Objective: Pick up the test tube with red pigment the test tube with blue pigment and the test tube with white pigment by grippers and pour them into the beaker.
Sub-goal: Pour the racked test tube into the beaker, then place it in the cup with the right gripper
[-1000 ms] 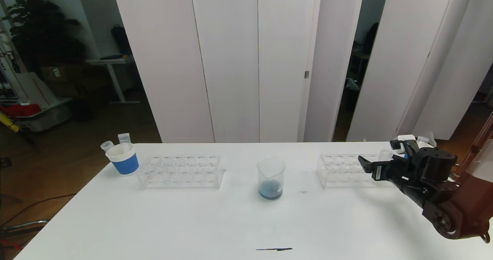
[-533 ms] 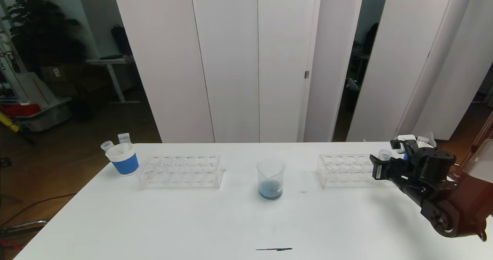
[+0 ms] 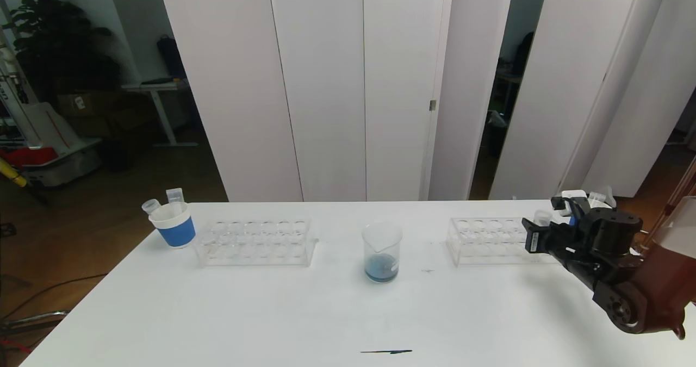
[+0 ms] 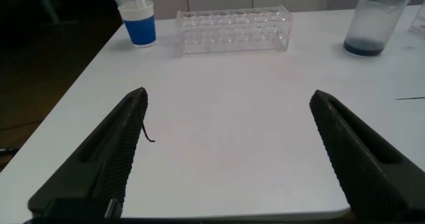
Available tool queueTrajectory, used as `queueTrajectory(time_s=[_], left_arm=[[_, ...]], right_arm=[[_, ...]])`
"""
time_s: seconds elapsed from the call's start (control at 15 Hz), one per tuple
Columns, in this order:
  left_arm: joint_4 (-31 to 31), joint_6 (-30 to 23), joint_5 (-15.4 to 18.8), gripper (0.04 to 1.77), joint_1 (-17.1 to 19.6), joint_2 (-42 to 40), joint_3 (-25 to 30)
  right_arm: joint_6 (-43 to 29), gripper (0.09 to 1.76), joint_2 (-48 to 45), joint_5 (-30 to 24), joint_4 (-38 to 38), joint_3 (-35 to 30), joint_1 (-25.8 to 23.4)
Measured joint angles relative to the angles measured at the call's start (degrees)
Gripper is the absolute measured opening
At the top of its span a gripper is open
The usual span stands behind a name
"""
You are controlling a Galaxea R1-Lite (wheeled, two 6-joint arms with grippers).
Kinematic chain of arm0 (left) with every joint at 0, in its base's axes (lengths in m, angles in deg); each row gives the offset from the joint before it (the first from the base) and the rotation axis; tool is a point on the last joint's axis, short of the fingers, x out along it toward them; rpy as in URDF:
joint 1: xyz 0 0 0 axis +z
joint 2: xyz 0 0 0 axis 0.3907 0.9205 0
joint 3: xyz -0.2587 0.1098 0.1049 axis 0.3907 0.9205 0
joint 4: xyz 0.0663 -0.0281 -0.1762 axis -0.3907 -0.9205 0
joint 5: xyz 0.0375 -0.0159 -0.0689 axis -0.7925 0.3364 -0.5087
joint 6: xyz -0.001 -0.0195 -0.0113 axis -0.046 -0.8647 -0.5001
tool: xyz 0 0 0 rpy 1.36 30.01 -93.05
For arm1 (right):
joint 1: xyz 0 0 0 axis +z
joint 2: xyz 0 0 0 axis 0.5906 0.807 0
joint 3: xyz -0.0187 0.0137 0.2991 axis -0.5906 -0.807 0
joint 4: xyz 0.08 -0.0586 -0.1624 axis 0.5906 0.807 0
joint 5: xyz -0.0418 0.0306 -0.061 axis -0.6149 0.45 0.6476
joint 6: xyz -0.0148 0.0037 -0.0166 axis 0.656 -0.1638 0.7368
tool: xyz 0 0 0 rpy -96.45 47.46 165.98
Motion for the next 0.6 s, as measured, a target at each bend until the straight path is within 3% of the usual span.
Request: queueTrajectory(time_s=[0.6], left_arm=[[0.0, 0.0, 0.0, 1.74, 0.0, 0.0, 0.0]], right_arm=[[-2.5, 0.59, -6.3, -0.8, 0.4, 1.0, -0.5]])
